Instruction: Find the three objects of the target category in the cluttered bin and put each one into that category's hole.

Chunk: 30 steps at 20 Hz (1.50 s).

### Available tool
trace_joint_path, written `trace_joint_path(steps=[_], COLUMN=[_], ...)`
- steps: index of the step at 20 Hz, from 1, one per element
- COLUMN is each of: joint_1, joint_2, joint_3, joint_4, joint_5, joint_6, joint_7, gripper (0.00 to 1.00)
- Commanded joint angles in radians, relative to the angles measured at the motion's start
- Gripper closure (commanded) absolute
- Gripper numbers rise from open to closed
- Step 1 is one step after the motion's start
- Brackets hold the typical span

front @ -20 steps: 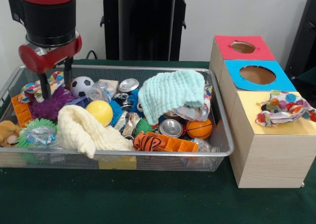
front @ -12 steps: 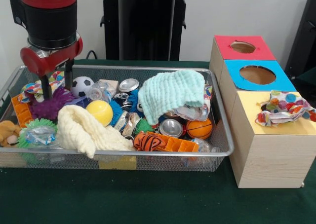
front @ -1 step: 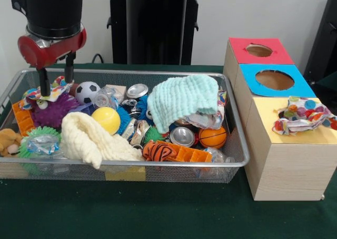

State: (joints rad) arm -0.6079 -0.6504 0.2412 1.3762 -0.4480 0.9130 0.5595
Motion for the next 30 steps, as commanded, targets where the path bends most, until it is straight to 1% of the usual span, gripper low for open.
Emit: trace_joint_path(steps=[1, 2, 5, 8, 14, 18, 21, 24, 28, 30], joint_1=[0.019, 0.019, 0.008, -0.003, -0.029, -0.035, -0.034, -0.036, -0.038, -0.040], joint_2=[0.001, 0.007, 0.023, 0.036, 0.073, 0.073, 0.067, 0.072, 0.085, 0.081], joint_3=[-0.036, -0.039, -0.037, -0.047, -0.053, -0.069, -0.091, -0.097, -0.100, -0.094], joint_4=[0.073, 0.076, 0.093, 0.111, 0.144, 0.176, 0.191, 0.195, 0.199, 0.212], joint_5=[-0.066, -0.065, -0.066, -0.068, -0.088, -0.105, -0.118, -0.133, -0.139, -0.144], joint_6=[0.110, 0.098, 0.062, 0.024, -0.052, -0.078, -0.086, -0.098, -0.117, -0.116], joint_7=[0.035, 0.043, 0.026, 0.045, 0.040, 0.042, 0.063, 0.064, 0.087, 0.072], gripper=[0.00, 0.00, 0.00, 0.00, 0.00, 0.00, 0.00, 0.00, 0.00, 0.00])
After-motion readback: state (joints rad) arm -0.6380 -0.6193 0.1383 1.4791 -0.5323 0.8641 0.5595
